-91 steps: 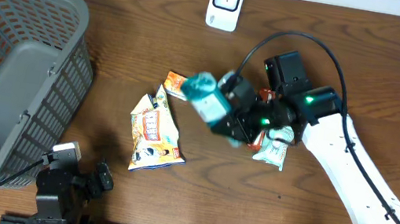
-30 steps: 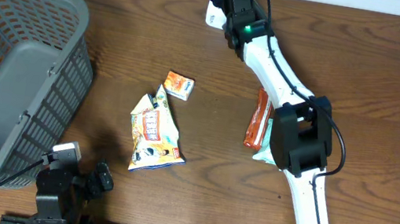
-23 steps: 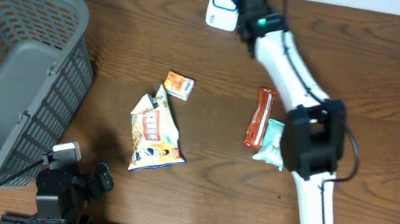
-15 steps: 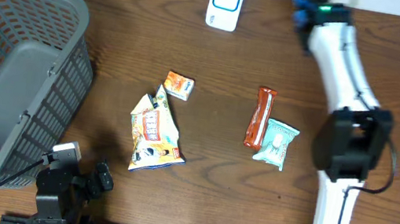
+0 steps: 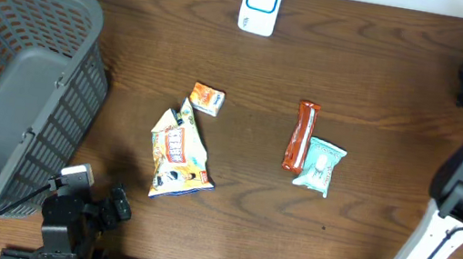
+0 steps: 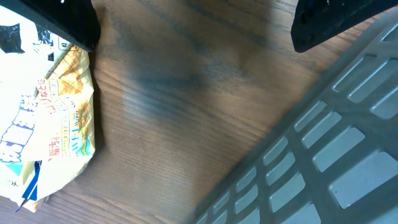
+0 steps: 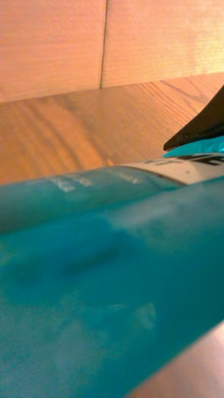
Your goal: Scan the item barcode
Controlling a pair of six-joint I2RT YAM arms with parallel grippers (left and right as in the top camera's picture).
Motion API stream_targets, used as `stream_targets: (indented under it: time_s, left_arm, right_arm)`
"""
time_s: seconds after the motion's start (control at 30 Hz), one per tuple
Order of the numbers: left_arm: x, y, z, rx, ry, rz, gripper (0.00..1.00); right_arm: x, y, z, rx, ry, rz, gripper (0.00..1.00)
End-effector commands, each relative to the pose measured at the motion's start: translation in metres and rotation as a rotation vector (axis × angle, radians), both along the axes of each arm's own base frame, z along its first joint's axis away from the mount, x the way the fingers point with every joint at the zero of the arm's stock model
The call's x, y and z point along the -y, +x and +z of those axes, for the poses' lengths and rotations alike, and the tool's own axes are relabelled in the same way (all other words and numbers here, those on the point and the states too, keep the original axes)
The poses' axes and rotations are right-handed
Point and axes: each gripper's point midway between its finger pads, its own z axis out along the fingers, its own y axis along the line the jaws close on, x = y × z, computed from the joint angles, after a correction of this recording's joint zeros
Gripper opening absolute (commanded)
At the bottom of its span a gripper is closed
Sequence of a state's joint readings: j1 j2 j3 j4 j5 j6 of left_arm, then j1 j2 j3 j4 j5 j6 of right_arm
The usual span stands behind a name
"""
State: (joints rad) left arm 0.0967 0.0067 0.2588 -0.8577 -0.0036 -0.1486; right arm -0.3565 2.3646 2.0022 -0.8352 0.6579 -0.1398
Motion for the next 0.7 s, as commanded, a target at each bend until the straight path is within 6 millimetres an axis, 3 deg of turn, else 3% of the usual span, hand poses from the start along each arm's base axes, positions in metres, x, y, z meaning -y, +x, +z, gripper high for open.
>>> stream_targets:
  time_s: [0.0, 0.2, 0.3, 0.4, 0.5, 0.57, 0.67]
  left_arm:
    - [-0.001, -0.008, -0.015, -0.064, 0.014, -0.003, 0.98]
    - [-0.001, -0.008, -0.015, -0.064, 0.015, -0.002, 0.98]
    - [-0.001, -0.008, -0.015, -0.064, 0.015, -0.002, 0.98]
    - [-0.001, -0.008, -0.015, -0.064, 0.015, -0.002, 0.98]
    - [-0.001, -0.008, -0.015, -0.064, 0.015, -0.002, 0.98]
    - [-0.001, -0.008, -0.015, -0.064, 0.015, -0.002, 0.98]
    - [-0.001, -0.008, -0.015, -0.064, 0.015, -0.002, 0.98]
  right_arm:
    - [0.040, -0.030, 0.001, -0.013, -0.049, -0.084, 0.11]
    - [0.098, -0.085, -0.018, -0.004, -0.045, -0.236, 0.22]
    - [0.114, -0.102, -0.027, 0.046, 0.011, -0.298, 0.29]
    - [0.118, -0.107, -0.038, 0.099, 0.107, -0.311, 0.33]
    - [0.115, -0.109, -0.043, 0.110, 0.161, -0.307, 0.48]
    - [0.111, -0.107, -0.044, 0.105, 0.168, -0.299, 0.51]
    - [0.101, -0.099, -0.045, 0.095, 0.173, -0.276, 0.72]
